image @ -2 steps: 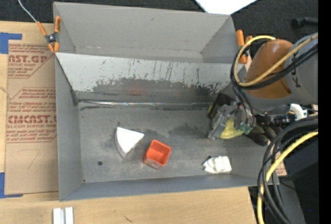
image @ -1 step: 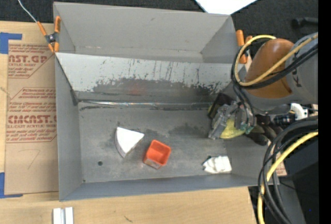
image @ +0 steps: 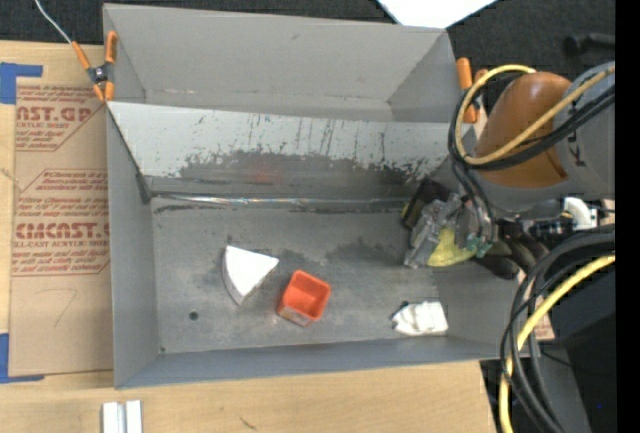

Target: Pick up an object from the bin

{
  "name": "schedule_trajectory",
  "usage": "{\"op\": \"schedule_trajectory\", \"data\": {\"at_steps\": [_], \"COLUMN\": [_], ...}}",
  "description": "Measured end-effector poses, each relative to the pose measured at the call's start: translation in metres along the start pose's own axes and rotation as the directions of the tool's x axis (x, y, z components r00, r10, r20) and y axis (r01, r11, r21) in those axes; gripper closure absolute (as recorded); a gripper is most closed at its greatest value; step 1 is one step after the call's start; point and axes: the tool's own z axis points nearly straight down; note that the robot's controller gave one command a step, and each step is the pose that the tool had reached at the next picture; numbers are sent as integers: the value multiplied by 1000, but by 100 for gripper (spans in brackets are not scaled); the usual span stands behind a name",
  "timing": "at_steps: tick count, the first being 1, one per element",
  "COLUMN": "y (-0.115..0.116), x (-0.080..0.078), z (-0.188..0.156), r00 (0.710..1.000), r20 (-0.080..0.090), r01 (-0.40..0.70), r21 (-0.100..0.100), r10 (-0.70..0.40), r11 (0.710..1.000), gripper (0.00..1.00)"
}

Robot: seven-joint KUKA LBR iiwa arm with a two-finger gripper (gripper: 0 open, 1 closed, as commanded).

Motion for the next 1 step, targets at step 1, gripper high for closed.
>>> {"op": "schedule_trajectory", "data": {"at_steps": [1], "y": [0], "x": [0], "z": [-7], "r00": [1000], "r20": [-2], "r01": [-1], "r21": [0], "r10": [1], "r11": [1000], "gripper": [100]}}
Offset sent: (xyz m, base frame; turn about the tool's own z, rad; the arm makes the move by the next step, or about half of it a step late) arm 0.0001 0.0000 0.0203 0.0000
